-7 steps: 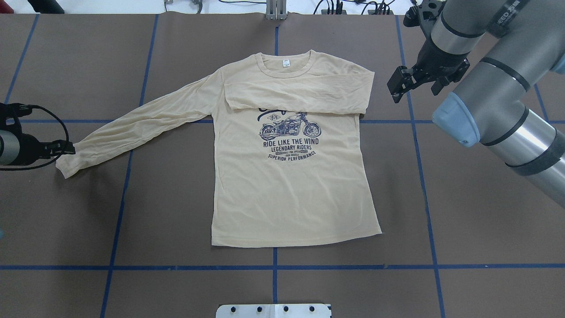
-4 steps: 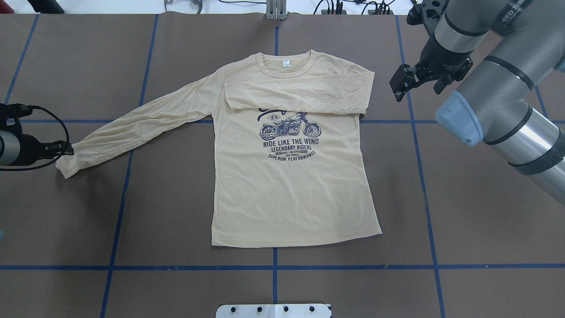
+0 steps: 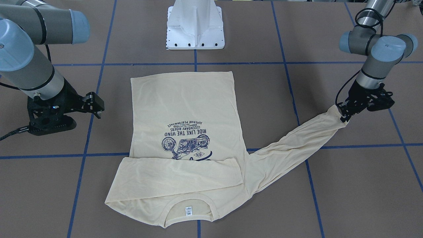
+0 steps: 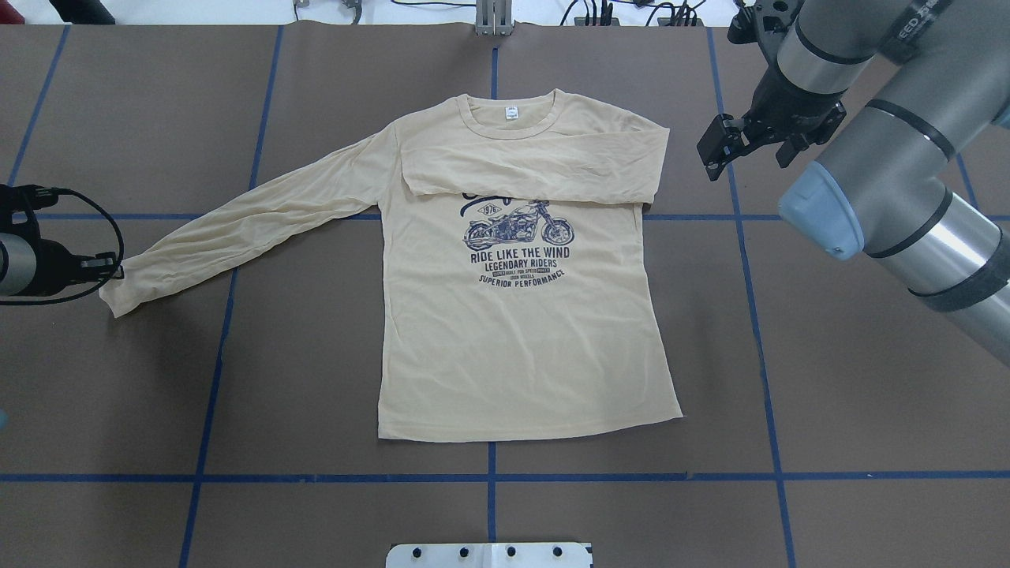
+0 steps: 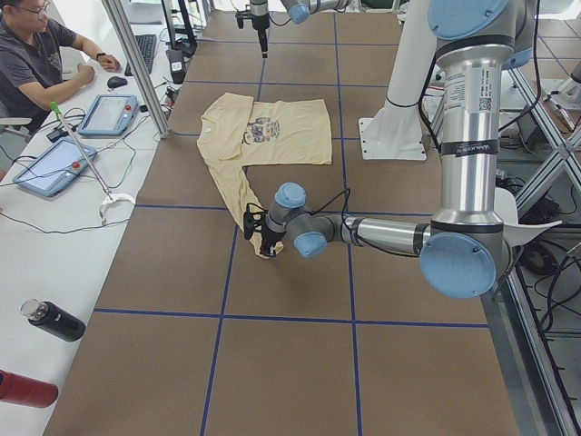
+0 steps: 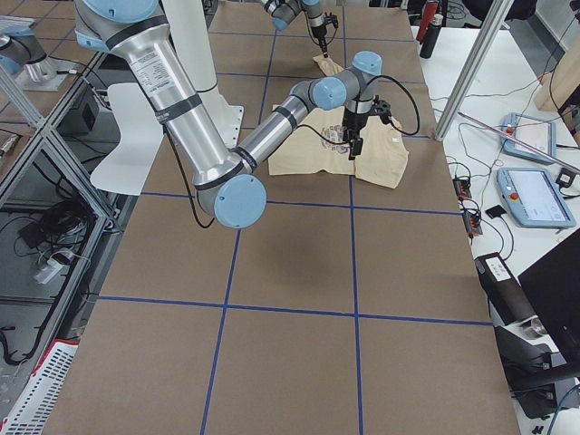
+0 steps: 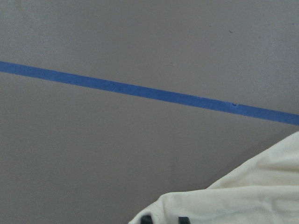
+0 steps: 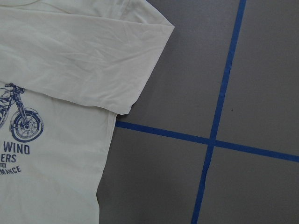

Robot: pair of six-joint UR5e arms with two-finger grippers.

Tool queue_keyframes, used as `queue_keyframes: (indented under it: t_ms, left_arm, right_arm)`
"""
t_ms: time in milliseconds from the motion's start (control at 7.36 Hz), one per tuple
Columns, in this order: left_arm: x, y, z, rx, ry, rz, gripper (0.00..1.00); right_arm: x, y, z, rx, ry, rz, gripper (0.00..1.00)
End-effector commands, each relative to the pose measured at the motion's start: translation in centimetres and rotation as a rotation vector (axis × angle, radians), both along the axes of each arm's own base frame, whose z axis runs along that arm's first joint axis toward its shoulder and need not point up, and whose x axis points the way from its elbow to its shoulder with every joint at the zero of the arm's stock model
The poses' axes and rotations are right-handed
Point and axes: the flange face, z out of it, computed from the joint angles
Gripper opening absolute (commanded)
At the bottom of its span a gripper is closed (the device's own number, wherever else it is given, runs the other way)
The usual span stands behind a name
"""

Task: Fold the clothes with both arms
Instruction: 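Grasp the cuff of the other sleeve with the left gripper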

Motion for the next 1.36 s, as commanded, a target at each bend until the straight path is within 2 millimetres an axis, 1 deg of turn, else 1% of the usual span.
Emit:
queue_keyframes:
  t_ms: [0,136,272,408,543,679,815,951,1087,1223]
  left_arm:
    - [0.0,0.0,-0.7,0.009,0.008,0.001,0.00]
    - [0.1,0.0,-0.8,0.009,0.010,0.002,0.00]
    - [0.4,-0.2,-2.1,0.021,0.031,0.013,0.00]
    - [0.6,-0.2,-3.8,0.033,0.063,0.028,0.00]
    - [1.0,0.2,-6.3,0.026,0.138,0.094,0.00]
    - [0.4,-0.5,-9.5,0.043,0.209,0.125,0.00]
    - [0.1,-2.2,-12.8,0.076,0.260,0.124,0.00]
    - [0.9,-4.3,-16.6,0.080,0.299,0.126,0.00]
    - [2.0,-7.3,-22.2,0.053,0.337,0.084,0.00]
    - [2.9,-8.8,-27.9,0.012,0.408,0.091,0.00]
  right_arm:
    - [0.3,-0.2,0.1,0.001,0.001,0.004,1.00]
    - [0.8,-0.2,0.8,-0.004,0.005,0.003,1.00]
    - [1.6,-0.5,1.4,-0.008,0.010,0.011,1.00]
    - [2.3,-0.6,1.7,0.001,0.011,0.006,1.00]
    - [3.0,-0.5,3.0,0.007,0.019,-0.009,1.00]
    - [3.8,-0.6,3.8,0.018,0.026,-0.023,1.00]
    - [4.6,-0.6,4.3,0.022,0.028,-0.022,1.00]
    - [5.8,-0.2,5.3,0.040,0.033,-0.043,1.00]
    - [7.1,0.2,6.4,0.064,0.039,-0.068,1.00]
    - [7.9,0.9,7.7,0.073,0.046,-0.088,1.00]
